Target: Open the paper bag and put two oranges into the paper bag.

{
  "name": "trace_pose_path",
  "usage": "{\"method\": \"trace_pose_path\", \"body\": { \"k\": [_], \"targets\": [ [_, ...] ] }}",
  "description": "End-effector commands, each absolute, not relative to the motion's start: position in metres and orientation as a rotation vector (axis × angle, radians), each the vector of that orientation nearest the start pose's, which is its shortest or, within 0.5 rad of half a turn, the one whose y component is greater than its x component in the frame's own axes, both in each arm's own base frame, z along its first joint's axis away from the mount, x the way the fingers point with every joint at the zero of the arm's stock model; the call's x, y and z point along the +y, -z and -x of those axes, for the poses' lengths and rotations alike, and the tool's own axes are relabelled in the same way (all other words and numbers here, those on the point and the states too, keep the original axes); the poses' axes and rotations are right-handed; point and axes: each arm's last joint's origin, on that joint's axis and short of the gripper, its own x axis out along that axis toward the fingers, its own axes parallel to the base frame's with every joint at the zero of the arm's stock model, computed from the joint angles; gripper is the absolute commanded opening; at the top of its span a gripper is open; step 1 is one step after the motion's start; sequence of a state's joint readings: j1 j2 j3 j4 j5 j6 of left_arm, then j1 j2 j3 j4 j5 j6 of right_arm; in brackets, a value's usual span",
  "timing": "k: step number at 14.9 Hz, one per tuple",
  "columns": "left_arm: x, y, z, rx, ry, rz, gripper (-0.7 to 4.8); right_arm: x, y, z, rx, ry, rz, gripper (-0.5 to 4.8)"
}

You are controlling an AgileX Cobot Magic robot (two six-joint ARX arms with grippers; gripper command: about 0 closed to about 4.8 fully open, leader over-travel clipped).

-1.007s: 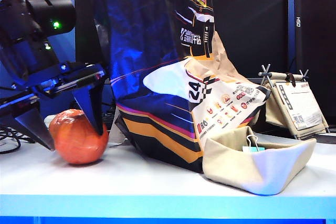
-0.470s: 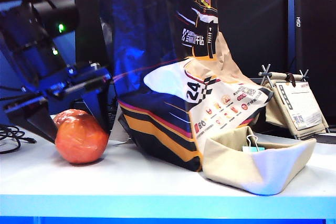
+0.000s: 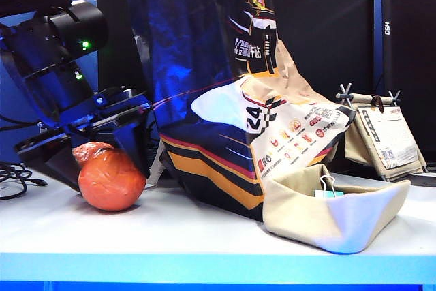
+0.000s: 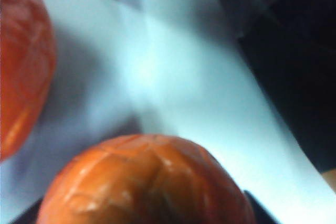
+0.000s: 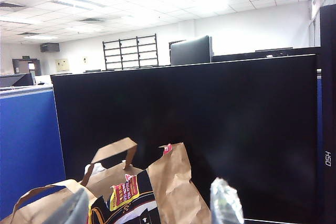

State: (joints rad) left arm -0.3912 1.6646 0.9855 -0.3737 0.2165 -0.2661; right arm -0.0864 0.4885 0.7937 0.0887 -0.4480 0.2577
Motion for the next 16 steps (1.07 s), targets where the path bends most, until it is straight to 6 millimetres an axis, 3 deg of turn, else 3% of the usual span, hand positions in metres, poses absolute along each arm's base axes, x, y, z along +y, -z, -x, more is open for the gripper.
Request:
{"method": "trace_pose_path", "body": {
  "k": [1, 4, 6, 12, 15, 16],
  "targets": [
    [-0.129, -0.175, -0.296, 1.103, 0.400, 0.141, 1.38, 0.005, -0.397, -0.088, -0.351, -0.407, -0.145, 2.97],
    [-0.130, -0.176, -0.296, 1.109, 0.434, 0.152, -0.04, 0.005, -0.397, -0.088, -0.351, -0.406, -0.145, 2.97],
    [-0.131, -0.176, -0.293, 1.141, 0.492, 0.184, -0.06, 0.005, -0.394, -0.090, -0.318, -0.403, -0.154, 2.96],
    [-0.124, -0.176, -0.287, 1.175, 0.413, 0.050, -0.06, 0.007, -0.386, -0.092, -0.204, -0.471, -0.218, 2.97],
    [-0.121, -0.194, -0.284, 1.096, 0.384, 0.035, -0.06, 0.009, -0.383, -0.099, -0.130, -0.590, -0.292, 2.97],
    [-0.118, -0.209, -0.279, 1.038, 0.365, 0.024, -0.06, 0.011, -0.381, -0.111, -0.053, -0.701, -0.355, 2.97]
  ]
}}
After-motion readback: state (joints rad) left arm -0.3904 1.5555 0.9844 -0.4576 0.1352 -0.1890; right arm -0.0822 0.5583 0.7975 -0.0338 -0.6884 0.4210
